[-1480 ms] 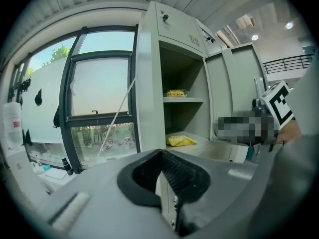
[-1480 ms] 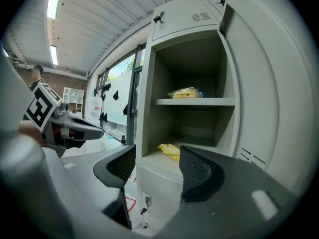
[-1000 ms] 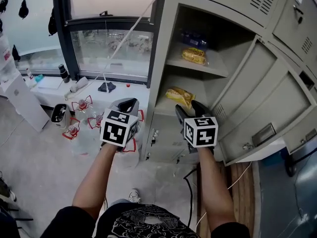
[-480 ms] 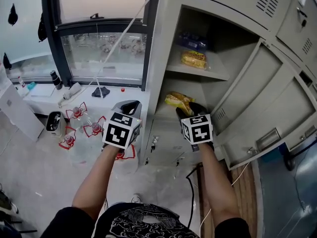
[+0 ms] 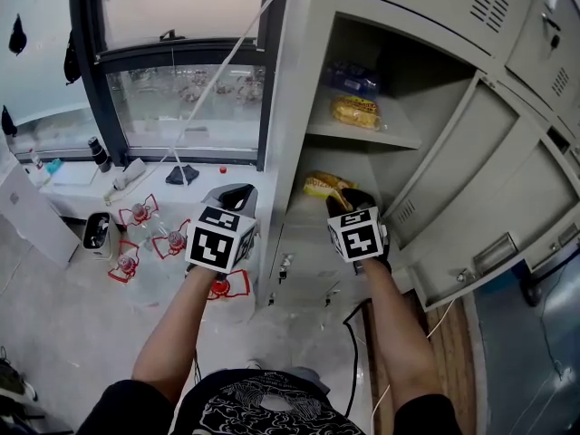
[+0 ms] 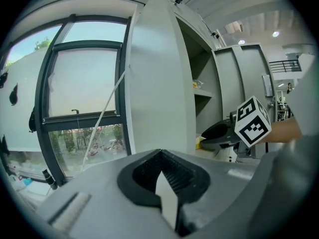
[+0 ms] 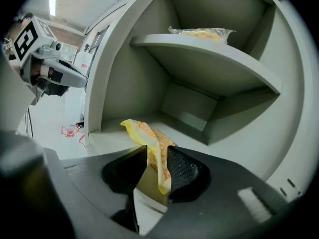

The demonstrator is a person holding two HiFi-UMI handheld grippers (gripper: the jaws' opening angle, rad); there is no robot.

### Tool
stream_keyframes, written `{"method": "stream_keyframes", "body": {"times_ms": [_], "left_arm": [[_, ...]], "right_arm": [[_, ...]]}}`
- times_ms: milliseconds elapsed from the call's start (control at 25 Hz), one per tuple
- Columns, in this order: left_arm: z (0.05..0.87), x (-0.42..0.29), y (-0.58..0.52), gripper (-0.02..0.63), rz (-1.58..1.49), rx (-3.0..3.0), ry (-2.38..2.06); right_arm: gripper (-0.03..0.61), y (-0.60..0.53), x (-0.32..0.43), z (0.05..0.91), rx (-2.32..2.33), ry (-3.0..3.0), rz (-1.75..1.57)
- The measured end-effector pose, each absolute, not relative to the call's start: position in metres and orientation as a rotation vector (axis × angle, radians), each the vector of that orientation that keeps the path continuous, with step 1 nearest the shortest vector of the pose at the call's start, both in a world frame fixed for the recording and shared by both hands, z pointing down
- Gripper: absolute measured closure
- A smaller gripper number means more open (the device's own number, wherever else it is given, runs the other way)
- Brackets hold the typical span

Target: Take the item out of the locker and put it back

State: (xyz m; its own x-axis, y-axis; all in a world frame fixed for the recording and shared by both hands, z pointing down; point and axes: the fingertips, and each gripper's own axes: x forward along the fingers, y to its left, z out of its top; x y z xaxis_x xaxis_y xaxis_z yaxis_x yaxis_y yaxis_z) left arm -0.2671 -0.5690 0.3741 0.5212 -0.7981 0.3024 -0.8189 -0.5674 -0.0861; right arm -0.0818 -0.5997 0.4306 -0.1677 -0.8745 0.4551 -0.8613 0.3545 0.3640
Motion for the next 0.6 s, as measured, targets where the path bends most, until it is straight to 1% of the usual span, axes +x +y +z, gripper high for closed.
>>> {"method": "stream_keyframes", "body": {"times_ms": [120,480,600], "left_arm": [[0.3772,-0.2674,-0.5694,0.614,0.477,2.684,-1.421],[0.3792,-0.2691,-0.5669,0.614,0.475,2.682,-1.405],[0.3790,-0.2708,-0.5675,0.614,0.469,2.681,-1.413]], "right_arm": [[0.453,-0.6014,-0.0809,0.4319,1.509,-1.997,-0.043],[0.488,-0.6020,-0.0859,0.4318,1.494,-1.961,-0.062],[0.532,-0.6021,-0.0852,0.4307,1.500,-1.946,-0.078]]}}
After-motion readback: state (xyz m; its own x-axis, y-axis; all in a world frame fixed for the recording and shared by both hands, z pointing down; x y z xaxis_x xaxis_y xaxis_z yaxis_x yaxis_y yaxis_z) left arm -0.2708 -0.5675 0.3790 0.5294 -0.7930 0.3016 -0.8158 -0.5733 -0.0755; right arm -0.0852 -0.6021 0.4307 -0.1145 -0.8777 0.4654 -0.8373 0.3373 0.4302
